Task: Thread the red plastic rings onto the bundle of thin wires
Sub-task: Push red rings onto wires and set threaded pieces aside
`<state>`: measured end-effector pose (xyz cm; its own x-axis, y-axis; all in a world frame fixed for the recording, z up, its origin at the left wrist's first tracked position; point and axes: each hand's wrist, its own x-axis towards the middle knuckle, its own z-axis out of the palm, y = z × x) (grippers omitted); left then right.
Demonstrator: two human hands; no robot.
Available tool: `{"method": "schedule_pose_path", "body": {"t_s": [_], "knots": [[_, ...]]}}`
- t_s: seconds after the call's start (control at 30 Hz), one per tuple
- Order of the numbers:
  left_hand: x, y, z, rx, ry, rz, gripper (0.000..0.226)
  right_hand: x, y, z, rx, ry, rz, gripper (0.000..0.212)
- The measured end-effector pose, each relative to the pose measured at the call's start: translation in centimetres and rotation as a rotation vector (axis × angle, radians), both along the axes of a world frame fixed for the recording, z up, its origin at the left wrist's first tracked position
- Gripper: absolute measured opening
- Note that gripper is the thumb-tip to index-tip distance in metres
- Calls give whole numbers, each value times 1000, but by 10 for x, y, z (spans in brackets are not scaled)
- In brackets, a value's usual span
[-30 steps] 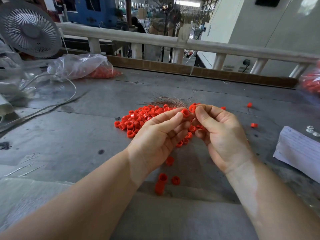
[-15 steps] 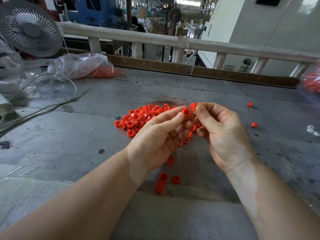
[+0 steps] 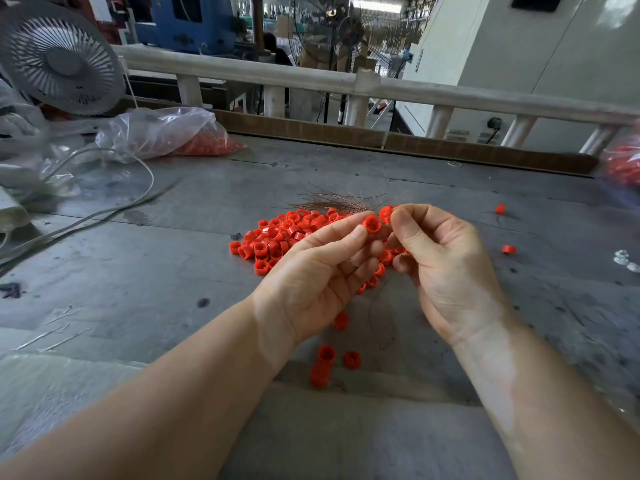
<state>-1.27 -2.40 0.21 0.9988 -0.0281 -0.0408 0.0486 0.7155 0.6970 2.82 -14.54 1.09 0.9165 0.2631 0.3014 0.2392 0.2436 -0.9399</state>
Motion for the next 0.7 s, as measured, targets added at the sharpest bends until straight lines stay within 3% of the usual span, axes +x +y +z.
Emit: {"method": "schedule_pose_path", "body": {"t_s": [0.7], "knots": [[1,1,-1,-10,-4,-7,26,0,0,-1,-8,-41,5,9]]}}
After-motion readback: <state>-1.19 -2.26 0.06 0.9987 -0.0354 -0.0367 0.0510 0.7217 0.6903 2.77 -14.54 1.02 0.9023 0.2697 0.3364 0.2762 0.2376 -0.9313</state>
